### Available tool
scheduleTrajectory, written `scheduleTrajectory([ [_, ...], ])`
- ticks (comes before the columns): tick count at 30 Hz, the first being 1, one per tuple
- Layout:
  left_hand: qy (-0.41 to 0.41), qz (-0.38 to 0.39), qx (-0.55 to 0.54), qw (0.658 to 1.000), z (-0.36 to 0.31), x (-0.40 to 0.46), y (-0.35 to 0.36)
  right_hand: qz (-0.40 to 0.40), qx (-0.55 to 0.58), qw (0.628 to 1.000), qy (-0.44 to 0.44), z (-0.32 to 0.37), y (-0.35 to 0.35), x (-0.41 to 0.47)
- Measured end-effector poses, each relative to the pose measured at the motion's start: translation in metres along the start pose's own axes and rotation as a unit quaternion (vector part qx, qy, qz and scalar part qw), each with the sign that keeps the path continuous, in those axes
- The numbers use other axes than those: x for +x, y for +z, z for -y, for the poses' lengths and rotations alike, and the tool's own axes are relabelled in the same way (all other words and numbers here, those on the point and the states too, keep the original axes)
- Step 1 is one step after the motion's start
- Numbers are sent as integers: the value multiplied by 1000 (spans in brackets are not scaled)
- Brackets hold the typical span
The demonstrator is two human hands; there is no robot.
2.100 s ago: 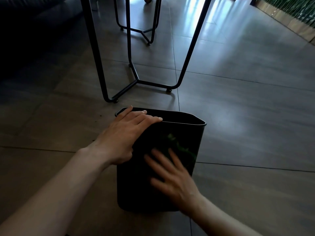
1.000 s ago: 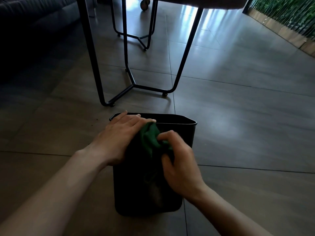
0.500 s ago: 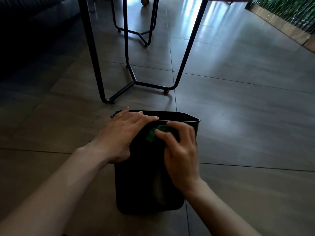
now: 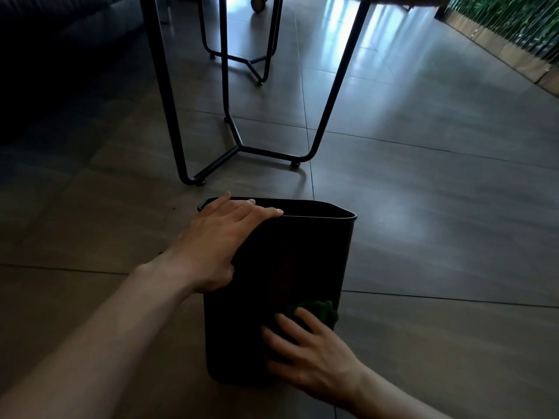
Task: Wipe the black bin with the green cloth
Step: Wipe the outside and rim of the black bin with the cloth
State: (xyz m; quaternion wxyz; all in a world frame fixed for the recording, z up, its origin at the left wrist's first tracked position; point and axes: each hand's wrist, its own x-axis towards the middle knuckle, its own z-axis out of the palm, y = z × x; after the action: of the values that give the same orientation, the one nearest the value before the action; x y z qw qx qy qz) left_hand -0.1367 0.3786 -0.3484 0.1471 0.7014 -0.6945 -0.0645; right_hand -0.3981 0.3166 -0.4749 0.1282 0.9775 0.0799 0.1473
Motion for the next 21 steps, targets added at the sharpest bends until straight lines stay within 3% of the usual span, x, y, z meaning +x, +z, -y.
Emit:
scheduleTrajectory([
  [6,-3,-3,-7,1000,-2,0,-1,-169,9,967,191,-64,-40,60],
  [10,-2,-2,-15,1000,-2,-1,-2,-193,-9,950,245,-67,-40,70],
  [12,-2,3,-8,1000,-1,0,-2,-156,-18,969,191,-46,-24,55],
  [15,-8,9,-1,1000,-1,1,-2,-53,-10,998,37,-9,3,12],
  [18,-5,3,-8,1000,0,1,-1,45,-12,996,-72,17,17,-22],
  [21,-6,0,-5,1000,1,1,0,10,16,998,-67,8,12,-20],
])
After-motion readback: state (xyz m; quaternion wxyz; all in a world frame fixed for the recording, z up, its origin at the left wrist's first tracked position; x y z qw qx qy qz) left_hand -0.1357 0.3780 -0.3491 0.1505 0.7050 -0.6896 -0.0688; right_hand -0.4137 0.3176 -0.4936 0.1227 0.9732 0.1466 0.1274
